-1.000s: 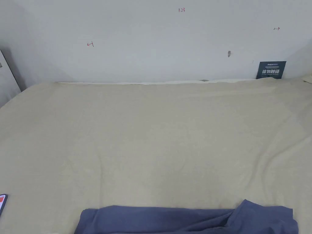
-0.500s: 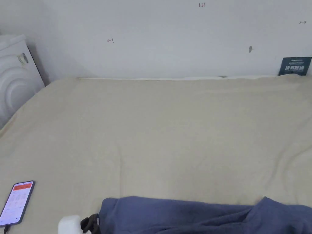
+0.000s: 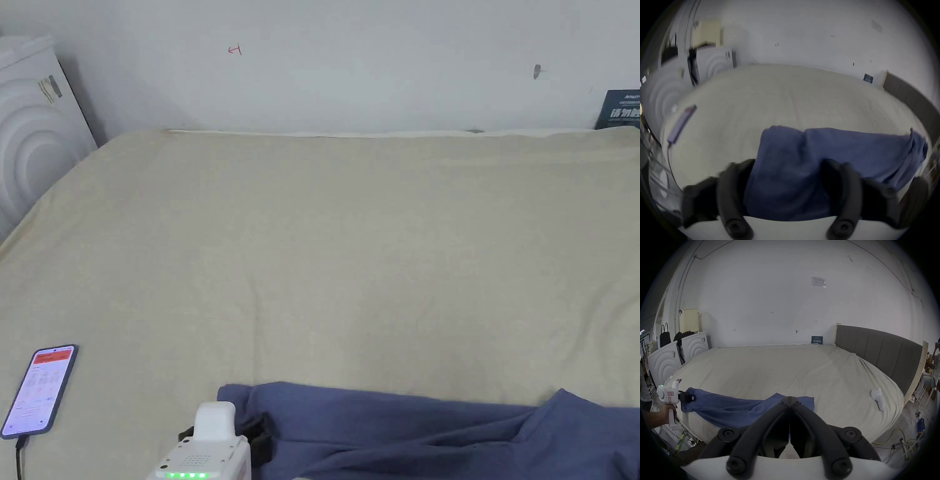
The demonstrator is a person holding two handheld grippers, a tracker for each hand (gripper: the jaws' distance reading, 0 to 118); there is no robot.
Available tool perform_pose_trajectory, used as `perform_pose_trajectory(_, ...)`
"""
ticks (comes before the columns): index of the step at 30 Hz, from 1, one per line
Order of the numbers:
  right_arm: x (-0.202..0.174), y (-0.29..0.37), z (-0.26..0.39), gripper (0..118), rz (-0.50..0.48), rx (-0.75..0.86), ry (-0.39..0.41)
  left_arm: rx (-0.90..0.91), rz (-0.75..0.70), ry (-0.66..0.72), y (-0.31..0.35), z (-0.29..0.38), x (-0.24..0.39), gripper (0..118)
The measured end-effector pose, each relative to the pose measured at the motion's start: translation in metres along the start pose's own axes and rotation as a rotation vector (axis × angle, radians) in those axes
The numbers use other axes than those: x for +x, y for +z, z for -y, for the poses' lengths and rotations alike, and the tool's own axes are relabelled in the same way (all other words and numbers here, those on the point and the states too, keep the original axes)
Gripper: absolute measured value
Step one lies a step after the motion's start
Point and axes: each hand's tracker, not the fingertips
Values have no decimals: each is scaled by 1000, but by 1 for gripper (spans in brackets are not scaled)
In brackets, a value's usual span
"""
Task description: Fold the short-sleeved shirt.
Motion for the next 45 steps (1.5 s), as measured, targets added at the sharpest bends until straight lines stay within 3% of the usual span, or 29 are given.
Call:
perform_pose_trajectory(1,0,0,0,2,11,1,0,-13,30,30,4,-1,5,16)
perform_pose_trajectory(2,1,1,-1,2,17,9,1,9,35,34,9,3,10,11)
perform_pose_trajectory(4,3,4,-3,2,37,41,22,56,-51,-89,18,-1,26,11)
perform_pose_trajectory(8,9,6,-15,2,41,63,-8,57,-4,-18,31,-20,-6,11)
perform_pose_trajectory(11,10,3,-20,2,54,74,19,93,-149,-49,47,-38,-47,10)
perform_pose_trajectory(14,11,2,-21,2,53,75,14,130,-202,-19,66,-55,-94,11)
perform_pose_trajectory(16,11,2,-20,2,51,76,0,125,-247,-69,77,-62,-99,11)
perform_pose_trajectory(21,9,3,-16,2,51,80,-39,149,-97,-222,89,-64,-22,11)
perform_pose_trajectory(24,10,6,-15,2,45,80,-50,121,60,-248,77,-52,46,11)
perform_pose_trajectory(28,16,15,-16,2,54,83,-46,28,127,-265,44,-31,113,11)
perform_pose_trajectory(29,18,16,-15,2,60,76,-48,6,172,-227,35,-28,122,13)
perform_pose_trajectory(30,20,15,-15,2,70,64,-53,1,192,-210,27,-20,130,26)
perform_pose_trajectory(31,22,13,-12,2,89,62,-62,-4,204,-213,23,-16,136,58)
perform_pose_trajectory(32,23,11,-11,2,99,56,-85,-9,242,-231,21,-10,138,112)
perform_pose_trajectory(33,25,8,-11,2,99,46,-109,-30,295,-226,19,-8,138,117)
perform_pose_trajectory(34,26,6,-11,2,95,41,-129,-27,322,-203,28,-6,134,113)
perform_pose_trajectory(36,25,4,-12,2,91,46,-144,159,339,-165,65,-7,112,118)
perform_pose_trajectory(40,22,3,-11,2,79,48,-143,313,82,-46,94,-18,66,118)
perform_pose_trajectory(42,21,2,-11,2,70,41,-136,235,-83,-5,75,-26,54,118)
perform_pose_trajectory(43,21,2,-9,2,65,40,-136,199,-87,-3,66,-28,50,118)
perform_pose_trajectory(44,22,2,-9,2,57,37,-134,197,-47,-14,58,-28,50,111)
perform_pose_trajectory(45,22,3,-8,2,55,36,-130,192,-43,-34,50,-26,54,86)
